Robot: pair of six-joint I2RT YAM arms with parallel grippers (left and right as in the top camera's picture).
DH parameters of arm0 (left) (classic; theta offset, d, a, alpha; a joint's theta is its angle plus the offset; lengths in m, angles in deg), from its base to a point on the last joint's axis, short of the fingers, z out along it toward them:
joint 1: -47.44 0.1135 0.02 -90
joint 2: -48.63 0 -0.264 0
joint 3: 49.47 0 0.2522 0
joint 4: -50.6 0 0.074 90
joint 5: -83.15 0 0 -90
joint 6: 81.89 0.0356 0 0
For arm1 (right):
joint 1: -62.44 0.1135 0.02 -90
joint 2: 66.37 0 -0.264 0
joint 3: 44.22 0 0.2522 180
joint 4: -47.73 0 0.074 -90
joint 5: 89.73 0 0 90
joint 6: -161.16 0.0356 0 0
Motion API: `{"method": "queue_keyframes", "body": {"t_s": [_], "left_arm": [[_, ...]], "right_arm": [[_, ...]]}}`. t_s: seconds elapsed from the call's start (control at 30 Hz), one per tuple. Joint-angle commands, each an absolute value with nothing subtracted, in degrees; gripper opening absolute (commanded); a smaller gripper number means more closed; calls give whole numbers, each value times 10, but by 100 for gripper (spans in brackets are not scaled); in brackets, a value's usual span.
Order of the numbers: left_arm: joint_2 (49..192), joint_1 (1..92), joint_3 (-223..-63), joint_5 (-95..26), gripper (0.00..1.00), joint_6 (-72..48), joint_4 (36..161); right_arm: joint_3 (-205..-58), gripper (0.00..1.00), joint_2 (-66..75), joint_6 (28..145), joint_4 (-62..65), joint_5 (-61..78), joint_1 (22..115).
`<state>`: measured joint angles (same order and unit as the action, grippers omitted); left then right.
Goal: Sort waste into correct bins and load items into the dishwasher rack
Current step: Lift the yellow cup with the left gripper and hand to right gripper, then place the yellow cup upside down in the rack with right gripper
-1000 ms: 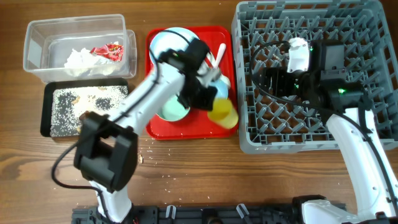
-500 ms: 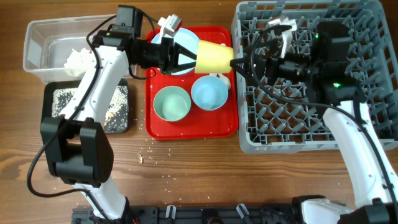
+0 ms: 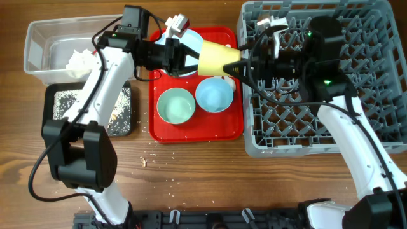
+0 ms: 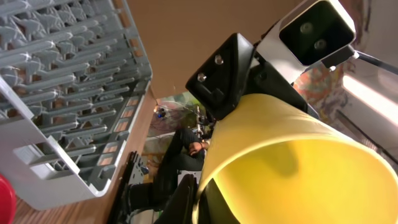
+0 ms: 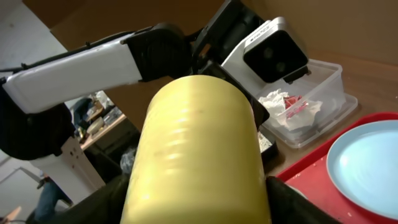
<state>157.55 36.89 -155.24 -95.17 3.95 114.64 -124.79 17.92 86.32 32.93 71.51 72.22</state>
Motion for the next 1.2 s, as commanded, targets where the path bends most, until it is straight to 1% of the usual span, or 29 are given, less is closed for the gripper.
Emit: {"method": "queue_keyframes", "body": {"t_s": [0.0, 0.03, 0.1, 0.17, 0.2, 0.3, 0.33, 0.37, 0.4, 0.53, 0.63, 0.77, 0.87, 1.0, 1.17], "left_arm": [[1562, 359, -1561, -953, 8, 39, 1142], [1562, 359, -1561, -948, 16, 38, 1142], [1562, 360, -1561, -935, 37, 38, 1142], [1562, 362, -1561, -915, 52, 38, 1142], [1562, 364, -1561, -895, 55, 38, 1142], [1562, 372, -1561, -781, 57, 38, 1147], [1562, 374, -1561, -736, 57, 38, 1150], [1562, 376, -1561, -672, 57, 38, 1154], [1562, 376, -1561, -605, 58, 38, 1160], [1562, 373, -1561, -392, 63, 29, 1176], [1562, 373, -1561, -317, 65, 29, 1186], [1562, 373, -1561, -273, 65, 29, 1195], [1562, 373, -1561, -267, 65, 30, 1198], [1562, 373, -1561, -266, 65, 30, 1201], [1562, 373, -1561, -266, 65, 30, 1201]], "right_arm": [[-1257, 49, 184, 873, 335, 732, 738], [-1257, 43, 184, 873, 335, 732, 737], [-1257, 37, 184, 877, 335, 732, 728], [-1257, 29, 183, 880, 331, 732, 701], [-1257, 27, 181, 892, 322, 721, 682], [-1257, 28, 160, 904, 253, 641, 636], [-1258, 28, 147, 901, 213, 592, 624], [-1258, 31, 132, 891, 163, 531, 617], [-1259, 34, 121, 891, 126, 478, 616], [-1296, 34, 81, 877, -79, 251, 630], [-1355, 34, 86, 874, -212, 157, 656], [-1412, 35, 108, 894, -329, 77, 703], [-1428, 35, 143, 907, -392, 51, 723], [-1428, 35, 204, 898, -445, 52, 724], [-1428, 36, 281, 864, -461, 79, 731]]}}
